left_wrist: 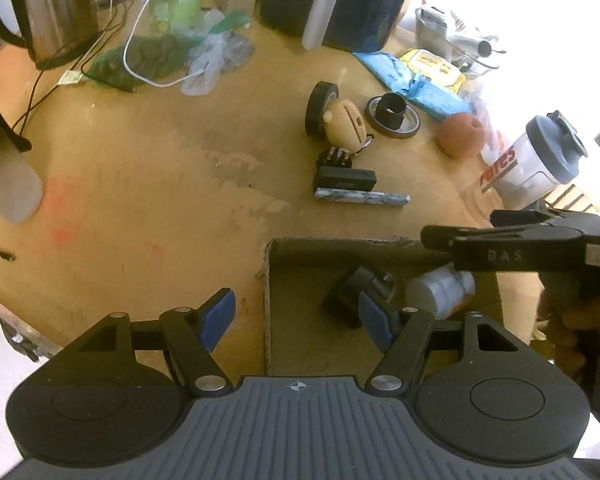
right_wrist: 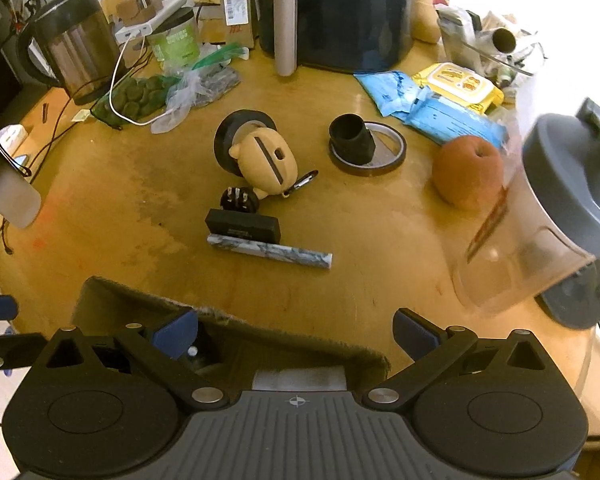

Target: Organize rigid objects

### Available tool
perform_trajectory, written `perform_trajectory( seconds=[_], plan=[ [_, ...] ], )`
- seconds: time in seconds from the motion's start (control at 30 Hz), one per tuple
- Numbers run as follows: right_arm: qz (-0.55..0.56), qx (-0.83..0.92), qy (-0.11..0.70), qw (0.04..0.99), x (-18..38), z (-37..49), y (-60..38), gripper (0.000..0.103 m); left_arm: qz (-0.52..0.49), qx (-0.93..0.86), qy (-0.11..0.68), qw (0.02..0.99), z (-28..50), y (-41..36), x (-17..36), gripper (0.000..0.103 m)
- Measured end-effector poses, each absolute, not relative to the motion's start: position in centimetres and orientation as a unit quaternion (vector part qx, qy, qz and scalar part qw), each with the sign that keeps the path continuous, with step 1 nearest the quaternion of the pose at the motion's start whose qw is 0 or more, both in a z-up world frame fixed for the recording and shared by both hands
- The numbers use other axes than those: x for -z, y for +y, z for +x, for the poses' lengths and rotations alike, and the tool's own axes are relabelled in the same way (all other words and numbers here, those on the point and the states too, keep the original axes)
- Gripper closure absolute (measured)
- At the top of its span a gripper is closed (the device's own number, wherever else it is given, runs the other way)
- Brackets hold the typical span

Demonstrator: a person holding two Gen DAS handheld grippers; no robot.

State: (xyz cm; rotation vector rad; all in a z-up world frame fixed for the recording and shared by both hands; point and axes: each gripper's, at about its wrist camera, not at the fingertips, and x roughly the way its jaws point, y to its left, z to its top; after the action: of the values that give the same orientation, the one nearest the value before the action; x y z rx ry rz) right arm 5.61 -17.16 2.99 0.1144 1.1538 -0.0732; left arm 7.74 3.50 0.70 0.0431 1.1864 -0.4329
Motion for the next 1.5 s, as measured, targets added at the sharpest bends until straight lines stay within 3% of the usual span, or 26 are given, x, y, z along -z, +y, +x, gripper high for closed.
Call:
perform_trajectory(
  seconds=[0.4, 0.7, 1.17, 1.5],
  plan=[
    [0.031, -0.007, 0.544, 0.838, 0.0, 9.8, -17.8, 0.002, -0.012, 0.189, 0.565, 0.803, 8.5, 5.5, -0.2, 0.035],
    [-0.003, -0.071, 0.559, 0.826, 2.0, 13.4, -16.9, 0.021, -0.025, 0.182, 0.562, 0.806, 9.4, 6.6, -0.3, 0.035],
    [-0.05, -0.115, 0.559, 0.82, 3.7, 16.4, -14.5, 0.035, -0.052, 0.159, 0.575, 0.801, 9.5, 9.0, 0.5, 0.035],
    [-0.12, -0.158, 0.55, 0.811, 4.3, 16.2, -13.0, 0.085, -0.059, 0.153, 0.579, 0.799, 9.2, 9.5, 0.8, 0.035]
  ],
)
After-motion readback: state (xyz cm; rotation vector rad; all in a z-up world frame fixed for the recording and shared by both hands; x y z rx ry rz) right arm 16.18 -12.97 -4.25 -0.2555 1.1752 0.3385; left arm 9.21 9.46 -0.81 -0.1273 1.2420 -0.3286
